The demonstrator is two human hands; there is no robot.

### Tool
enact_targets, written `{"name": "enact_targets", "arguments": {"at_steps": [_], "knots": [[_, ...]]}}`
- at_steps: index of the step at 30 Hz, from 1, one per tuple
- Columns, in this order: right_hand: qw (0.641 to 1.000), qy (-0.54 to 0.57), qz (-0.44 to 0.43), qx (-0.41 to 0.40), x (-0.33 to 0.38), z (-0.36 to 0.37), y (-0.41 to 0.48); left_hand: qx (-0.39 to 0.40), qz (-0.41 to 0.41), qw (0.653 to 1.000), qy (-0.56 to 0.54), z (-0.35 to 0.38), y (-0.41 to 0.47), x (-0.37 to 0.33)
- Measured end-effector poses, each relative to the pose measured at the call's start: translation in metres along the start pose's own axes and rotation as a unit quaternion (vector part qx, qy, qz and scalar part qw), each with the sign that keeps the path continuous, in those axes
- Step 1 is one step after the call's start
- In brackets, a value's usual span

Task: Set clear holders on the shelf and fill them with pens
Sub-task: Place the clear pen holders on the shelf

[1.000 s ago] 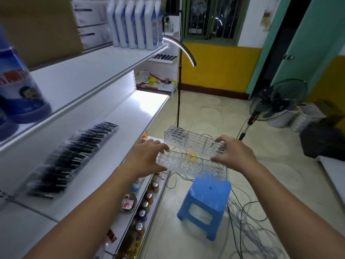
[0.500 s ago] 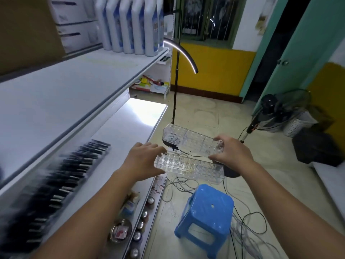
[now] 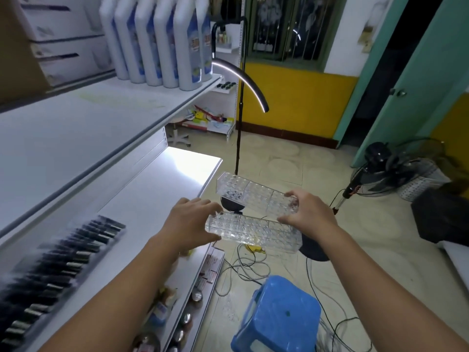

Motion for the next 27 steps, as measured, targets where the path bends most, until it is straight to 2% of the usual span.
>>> {"name": "enact_targets", "arguments": {"at_steps": [7, 14, 27], "knots": [[1.0, 0.01, -0.018, 0.019, -0.033, -0.007, 0.052, 0.004, -0.022, 1.0, 0.011, 0.003, 0.045, -0.009], [0.999, 0.004, -0.032, 0.044, -0.035, -0.005, 0.097, 0.013, -0.034, 0.999, 0.005, 0.008, 0.078, 0.001], [0.997, -0.021, -0.031, 0.064, 0.034, 0.014, 0.202, 0.017, -0.065, 0.998, -0.02, 0.02, 0.129, 0.106]]}}
Point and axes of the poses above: each hand's wrist, its own y-axis towards the middle knuckle, its own z-axis out of the palm, x = y × z, the point moved 7 cm from there along y, towards the middle knuckle, and after that the axes turned 9 degrees about x, right-handed, at the moved point
